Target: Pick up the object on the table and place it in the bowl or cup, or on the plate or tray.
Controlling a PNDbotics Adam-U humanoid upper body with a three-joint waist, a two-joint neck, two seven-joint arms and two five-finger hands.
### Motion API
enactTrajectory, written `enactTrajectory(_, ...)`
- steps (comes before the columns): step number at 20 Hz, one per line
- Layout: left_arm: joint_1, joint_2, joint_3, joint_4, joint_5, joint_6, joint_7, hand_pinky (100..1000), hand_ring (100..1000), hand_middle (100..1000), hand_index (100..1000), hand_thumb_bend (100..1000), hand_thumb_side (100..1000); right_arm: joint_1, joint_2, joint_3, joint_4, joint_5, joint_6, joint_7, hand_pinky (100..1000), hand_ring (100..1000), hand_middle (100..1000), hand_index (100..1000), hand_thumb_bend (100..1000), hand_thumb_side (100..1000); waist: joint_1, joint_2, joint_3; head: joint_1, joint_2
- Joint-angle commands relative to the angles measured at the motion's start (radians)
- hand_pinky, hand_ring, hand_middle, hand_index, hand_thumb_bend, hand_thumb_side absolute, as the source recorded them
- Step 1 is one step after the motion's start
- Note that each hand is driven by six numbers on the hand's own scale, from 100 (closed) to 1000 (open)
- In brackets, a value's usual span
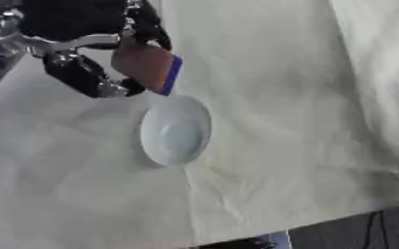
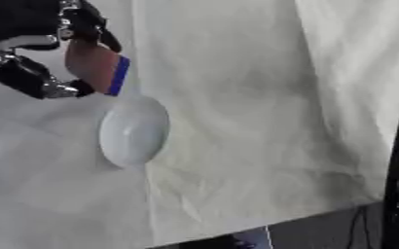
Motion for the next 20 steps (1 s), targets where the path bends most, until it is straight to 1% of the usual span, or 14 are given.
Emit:
enactTrajectory(1, -0.015, 0.001, -0.009, -0.014, -0.002, -0.022, -0.006, 141, 348, 401, 472, 100, 234, -0.018, -0.010, -0.001, -0.017, 0.005, -0.001, -0.001, 675, 741, 942, 985, 100, 606, -0.009, -0.017, -0.001, 0.008, -0.004)
enactTrajectory(10, -0.014, -0.014, -0.046, -0.014, -0.048, -0.099, 0.013, 156, 354, 408, 478, 100, 243, -0.020, -0.009, 0.000, -0.017, 0.007, -0.001, -0.002, 675, 742, 941, 985, 100, 607, -0.009, -0.015, -0.003, 0.007, -0.004)
enactTrajectory(15, -0.008, -0.015, -0.054, -0.014, -0.065, -0.113, 0.016, 166, 360, 414, 484, 100, 262, -0.021, -0.007, 0.001, -0.018, 0.007, -0.002, -0.002, 675, 742, 941, 984, 100, 607, -0.009, -0.015, -0.004, 0.007, -0.004)
enactTrajectory(20, -0.001, -0.032, -0.072, -0.014, -0.074, -0.119, 0.000, 167, 361, 414, 486, 100, 287, -0.022, -0.004, 0.002, -0.019, 0.008, -0.001, -0.002, 675, 741, 941, 984, 100, 607, -0.009, -0.014, -0.008, 0.005, -0.004)
